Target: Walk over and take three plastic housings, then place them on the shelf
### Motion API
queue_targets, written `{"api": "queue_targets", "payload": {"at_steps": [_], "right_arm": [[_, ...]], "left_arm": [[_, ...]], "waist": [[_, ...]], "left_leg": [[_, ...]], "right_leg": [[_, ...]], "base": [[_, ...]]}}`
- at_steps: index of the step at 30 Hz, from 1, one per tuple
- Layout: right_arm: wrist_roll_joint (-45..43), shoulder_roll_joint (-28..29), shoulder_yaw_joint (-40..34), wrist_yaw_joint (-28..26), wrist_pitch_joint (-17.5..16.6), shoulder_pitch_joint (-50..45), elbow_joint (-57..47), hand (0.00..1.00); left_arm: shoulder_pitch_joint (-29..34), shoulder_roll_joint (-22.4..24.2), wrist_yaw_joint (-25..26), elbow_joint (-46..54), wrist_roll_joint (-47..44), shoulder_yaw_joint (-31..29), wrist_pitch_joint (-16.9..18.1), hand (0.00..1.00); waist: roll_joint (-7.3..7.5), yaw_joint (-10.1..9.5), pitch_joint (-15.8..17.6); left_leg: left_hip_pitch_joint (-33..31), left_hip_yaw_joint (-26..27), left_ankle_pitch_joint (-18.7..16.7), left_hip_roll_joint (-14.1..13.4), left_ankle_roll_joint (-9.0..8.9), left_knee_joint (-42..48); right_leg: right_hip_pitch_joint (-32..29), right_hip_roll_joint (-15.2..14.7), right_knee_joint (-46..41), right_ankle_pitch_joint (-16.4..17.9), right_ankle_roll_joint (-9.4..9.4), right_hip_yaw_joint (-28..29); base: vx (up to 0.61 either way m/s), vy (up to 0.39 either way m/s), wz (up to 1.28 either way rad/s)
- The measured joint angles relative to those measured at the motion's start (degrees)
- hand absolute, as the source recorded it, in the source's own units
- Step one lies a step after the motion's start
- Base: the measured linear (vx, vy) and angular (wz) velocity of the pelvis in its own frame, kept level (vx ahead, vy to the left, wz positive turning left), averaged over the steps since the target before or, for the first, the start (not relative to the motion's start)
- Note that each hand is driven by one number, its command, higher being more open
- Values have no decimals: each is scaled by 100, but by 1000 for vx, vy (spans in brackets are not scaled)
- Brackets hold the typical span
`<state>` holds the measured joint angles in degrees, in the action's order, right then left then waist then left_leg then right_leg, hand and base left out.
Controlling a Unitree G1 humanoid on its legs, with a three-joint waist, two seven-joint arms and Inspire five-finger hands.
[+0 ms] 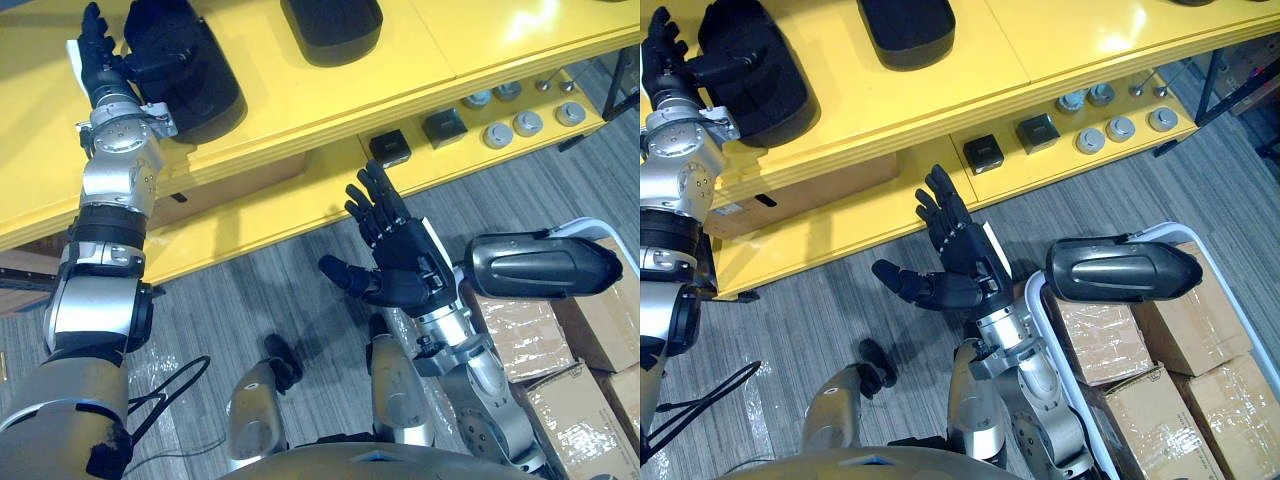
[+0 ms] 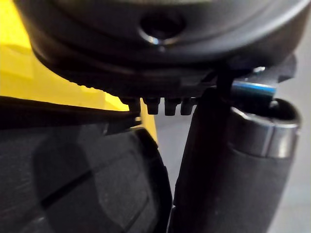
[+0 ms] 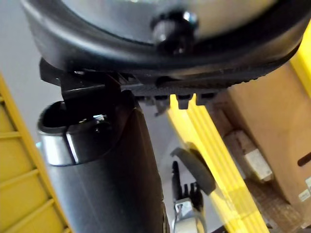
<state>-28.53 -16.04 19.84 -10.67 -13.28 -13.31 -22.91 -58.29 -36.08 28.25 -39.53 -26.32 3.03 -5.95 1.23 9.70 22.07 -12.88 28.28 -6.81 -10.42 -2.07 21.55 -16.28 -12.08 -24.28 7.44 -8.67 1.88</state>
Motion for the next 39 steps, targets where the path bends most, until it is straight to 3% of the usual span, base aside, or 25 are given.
{"api": "queue_targets", "payload": {"at_steps": [7, 10, 15, 18, 21, 23, 25, 29, 31, 35, 39], "right_arm": [[13, -2, 249, -86, -11, -356, 111, 100], [17, -9, 336, -157, -96, -424, 255, 100], [145, -9, 442, -231, -264, -414, 400, 100], [599, -35, 585, -236, -471, -266, 574, 100], [799, -118, 836, -156, -729, 178, 671, 100], [756, -90, 858, -14, -940, 479, 663, 100], [746, -46, 641, 71, -1043, 821, 632, 100], [788, 202, 384, 234, -934, 1111, 630, 100], [790, 314, 424, 269, -813, 1295, 781, 100], [1026, 448, 495, 415, -612, 1892, 1527, 100], [1354, 500, 461, 657, -497, 2593, 2131, 100]], "left_arm": [[11, 50, 1018, 113, 247, -220, 589, 100], [10, 144, 1410, 242, 823, -222, 600, 100], [16, 133, 1647, 377, 1371, -251, 602, 100], [196, 98, 1723, 449, 1365, -269, 902, 100], [1416, 44, 1647, 1540, 1333, -529, 1497, 100], [2448, 204, 1358, 2490, 1321, -713, 1815, 100], [3876, 860, 948, 3950, 1314, -896, 1851, 100], [5804, 2027, 155, 5288, 1088, -902, 1799, 100], [6309, 2434, -59, 5501, 1084, -872, 1766, 100], [6556, 2672, -340, 5587, 990, -822, 1738, 100], [6560, 2763, -532, 5816, 776, -821, 1747, 100]], "waist": [[-13, 169, -377], [-33, 196, -487], [-172, 211, -772], [-220, 174, -922], [-278, 147, -961], [-313, 14, -1007], [-299, -257, -1064], [-272, -654, -1094], [-273, -769, -1089], [-300, -899, -992], [-438, -1103, -541]], "left_leg": [[282, -1, 138, 82, -46, -370], [531, -34, 180, 128, -61, -541], [727, -215, 370, 246, -61, -902], [886, -380, 584, 370, -68, -1259], [1031, -549, 750, 399, -94, -1544], [1025, -669, 840, 396, -102, -1648], [1014, -857, 889, 388, -118, -1694], [927, -1231, 903, 406, -131, -1641], [772, -1428, 909, 407, -125, -1524], [468, -1743, 888, 371, -124, -1213], [117, -1974, 878, 337, -161, -1012]], "right_leg": [[244, 8, 196, -13, 4, -62], [526, 20, 359, -32, 2, -124], [837, 8, 683, -133, 3, -331], [1026, 10, 853, -173, 24, -496], [1235, 45, 1006, -203, 45, -678], [1302, 81, 1107, -239, 74, -809], [1450, 110, 1246, -264, 89, -999], [1671, 122, 1438, -263, 97, -1366], [1719, 130, 1443, -266, 117, -1539], [1709, 181, 1433, -243, 205, -1748], [1516, 278, 1293, -228, 245, -1729]], "base": [[26, -8, 1], [24, -10, 6], [26, -17, 16], [8, -27, 20], [-4, -27, 26], [-3, -29, 29], [2, -22, 40], [-12, -14, 43], [-19, -4, 44], [-61, -2, 36], [-139, 6, 24]]}}
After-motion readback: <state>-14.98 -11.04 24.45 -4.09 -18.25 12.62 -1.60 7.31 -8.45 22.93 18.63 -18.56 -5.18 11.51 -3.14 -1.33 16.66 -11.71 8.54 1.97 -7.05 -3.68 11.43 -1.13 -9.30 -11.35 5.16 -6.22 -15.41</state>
